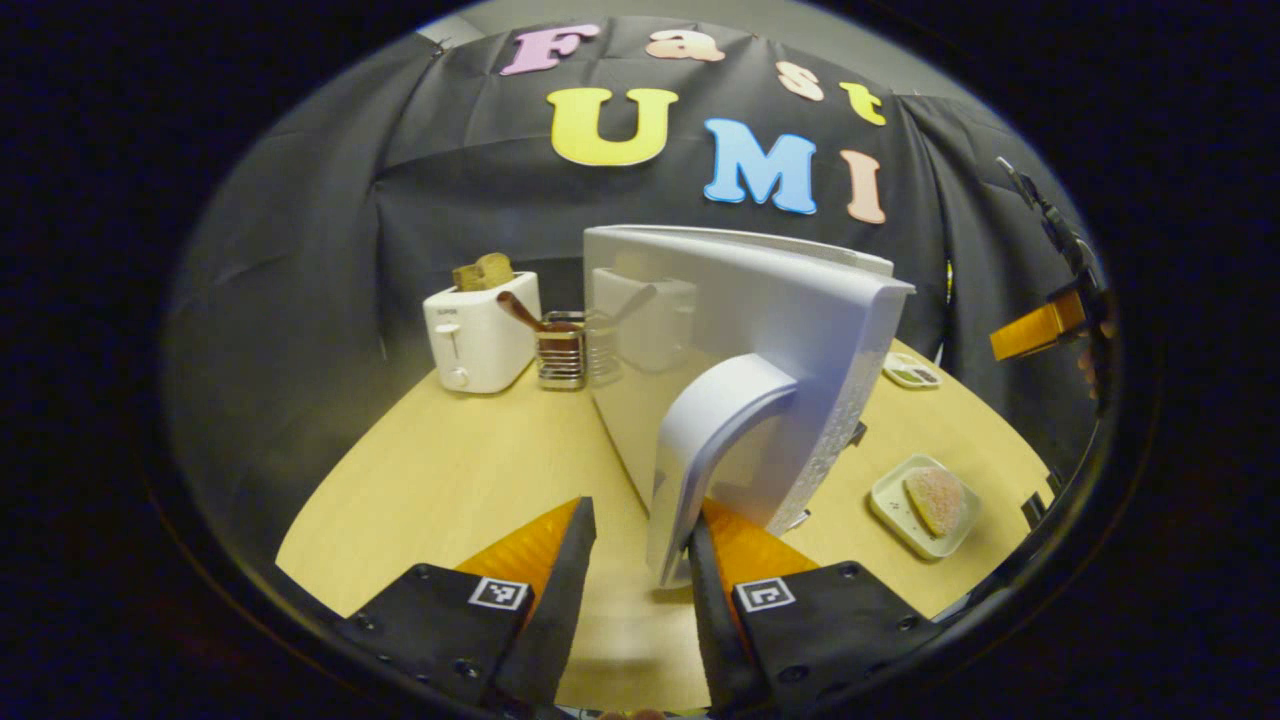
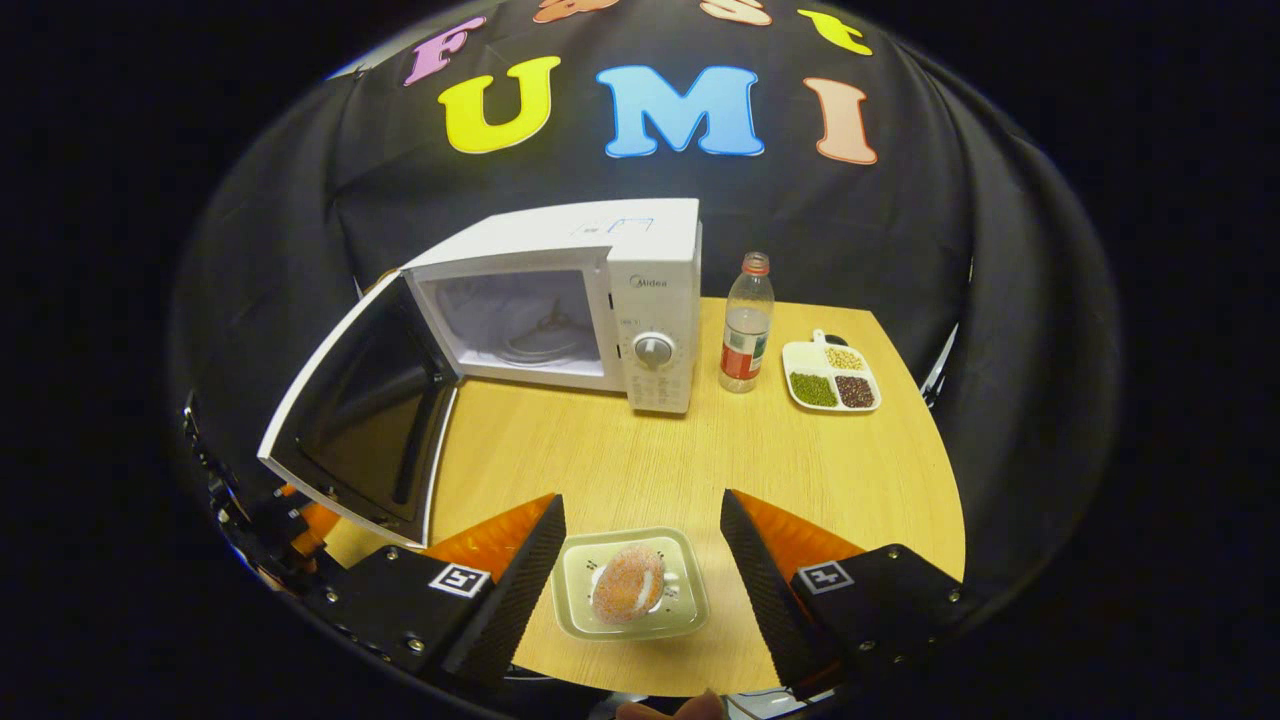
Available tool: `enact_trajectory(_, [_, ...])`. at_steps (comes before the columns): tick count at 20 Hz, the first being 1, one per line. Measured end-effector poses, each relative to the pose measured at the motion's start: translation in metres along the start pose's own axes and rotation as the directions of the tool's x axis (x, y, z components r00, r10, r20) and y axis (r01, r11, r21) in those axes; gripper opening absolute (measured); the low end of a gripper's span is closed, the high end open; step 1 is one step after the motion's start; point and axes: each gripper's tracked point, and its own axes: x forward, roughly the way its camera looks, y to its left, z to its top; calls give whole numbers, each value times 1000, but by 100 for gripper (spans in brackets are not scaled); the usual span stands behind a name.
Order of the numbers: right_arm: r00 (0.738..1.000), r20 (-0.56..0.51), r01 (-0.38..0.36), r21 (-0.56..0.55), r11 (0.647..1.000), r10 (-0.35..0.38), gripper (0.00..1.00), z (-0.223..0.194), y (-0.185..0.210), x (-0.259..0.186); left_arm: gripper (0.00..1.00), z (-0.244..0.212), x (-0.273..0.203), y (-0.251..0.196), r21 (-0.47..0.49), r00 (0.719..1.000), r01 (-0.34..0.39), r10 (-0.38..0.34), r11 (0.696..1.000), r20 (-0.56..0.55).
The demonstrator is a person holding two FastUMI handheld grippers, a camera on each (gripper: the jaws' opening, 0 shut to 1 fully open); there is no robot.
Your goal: Open the microwave oven with the left hand, put the food in, and close the microwave oven.
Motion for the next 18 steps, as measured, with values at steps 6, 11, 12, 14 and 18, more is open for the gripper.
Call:
enact_trajectory(6, [992,-110,-64,-86,994,54,96,-43,3,42,95,0,-28,36,-34,987,-161,160,986,-24])
enact_trajectory(11, [971,-215,-130,-121,984,102,96,-94,14,63,99,30,-82,60,-24,932,-363,363,932,5])
enact_trajectory(12, [965,-237,-146,-121,982,114,96,-105,18,68,99,43,-100,58,-67,920,-389,391,919,14])
enact_trajectory(14, [957,-265,-152,-106,983,119,96,-122,19,79,96,66,-145,47,-136,898,-430,438,893,36])
enact_trajectory(18, [951,-289,-137,-91,986,106,94,-145,18,97,100,93,-249,-2,-207,864,-471,496,858,89])
